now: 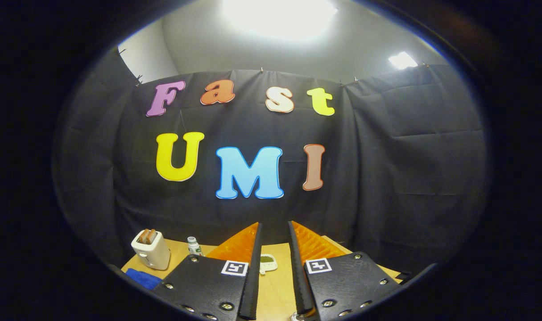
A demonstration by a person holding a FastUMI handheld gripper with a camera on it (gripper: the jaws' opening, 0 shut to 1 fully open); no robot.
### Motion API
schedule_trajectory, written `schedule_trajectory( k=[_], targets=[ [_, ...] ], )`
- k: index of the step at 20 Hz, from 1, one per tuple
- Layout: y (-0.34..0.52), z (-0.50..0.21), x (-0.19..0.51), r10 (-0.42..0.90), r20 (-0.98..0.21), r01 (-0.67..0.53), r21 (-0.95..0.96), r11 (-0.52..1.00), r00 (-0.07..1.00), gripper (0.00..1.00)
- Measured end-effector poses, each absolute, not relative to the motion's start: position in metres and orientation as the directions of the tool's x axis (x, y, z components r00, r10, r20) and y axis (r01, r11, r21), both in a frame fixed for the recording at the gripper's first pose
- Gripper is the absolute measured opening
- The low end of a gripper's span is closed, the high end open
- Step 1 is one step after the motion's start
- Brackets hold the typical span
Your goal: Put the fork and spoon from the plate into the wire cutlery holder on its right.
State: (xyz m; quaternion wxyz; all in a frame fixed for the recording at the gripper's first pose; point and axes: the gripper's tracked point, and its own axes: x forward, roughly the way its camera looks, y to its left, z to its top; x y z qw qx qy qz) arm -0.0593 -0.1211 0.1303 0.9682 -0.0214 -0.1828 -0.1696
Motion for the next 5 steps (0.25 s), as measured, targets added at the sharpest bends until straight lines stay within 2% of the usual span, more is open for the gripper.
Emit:
schedule_trajectory(
  k=[5],
  targets=[
    [-0.106,0.139,-0.050,-0.276,0.383,0.296,0.008,0.955,0.881,0.33]
  ],
)
